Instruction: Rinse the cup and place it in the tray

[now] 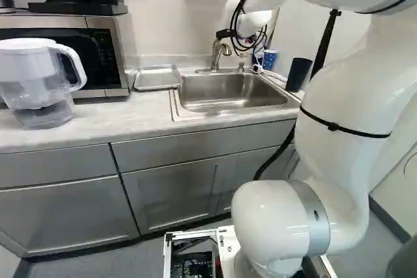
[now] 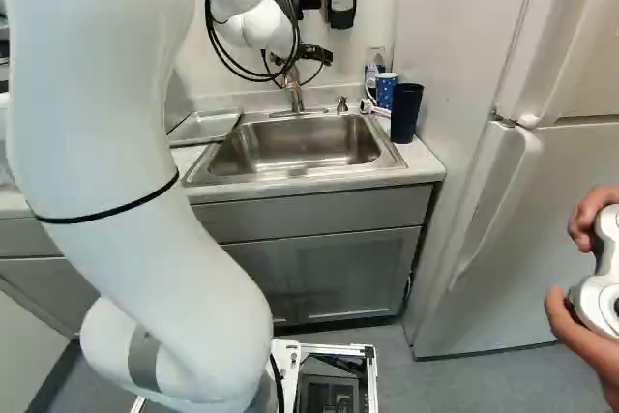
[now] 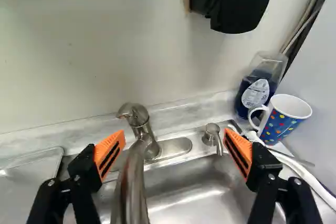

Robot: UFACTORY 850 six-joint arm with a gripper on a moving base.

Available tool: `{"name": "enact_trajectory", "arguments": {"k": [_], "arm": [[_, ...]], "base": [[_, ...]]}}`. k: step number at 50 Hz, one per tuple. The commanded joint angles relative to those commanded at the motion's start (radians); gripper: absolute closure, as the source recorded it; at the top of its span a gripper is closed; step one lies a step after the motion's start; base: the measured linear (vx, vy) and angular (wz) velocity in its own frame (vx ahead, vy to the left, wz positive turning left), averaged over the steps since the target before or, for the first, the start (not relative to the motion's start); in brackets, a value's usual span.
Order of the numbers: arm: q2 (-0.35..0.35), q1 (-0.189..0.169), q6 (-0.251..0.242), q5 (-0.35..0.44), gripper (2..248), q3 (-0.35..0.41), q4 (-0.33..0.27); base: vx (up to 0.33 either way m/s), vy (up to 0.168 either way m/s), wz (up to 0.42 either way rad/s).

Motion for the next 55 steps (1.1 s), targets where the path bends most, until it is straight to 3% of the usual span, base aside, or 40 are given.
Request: {"name": "enact_trajectory", "arguments": {"k": [23,40,55], "arm": [[-0.089,-0.011,0.0,-0.002,3,-0.097,0.001],[-0.091,-0.011,0.0,0.004,3,-0.1,0.001],[-0.094,-0.004,0.0,0.056,3,-0.103,0.001]], "base": [[0.0,0.0,0.0],[0.0,0.0,0.0],[0.0,0.0,0.0]]}}
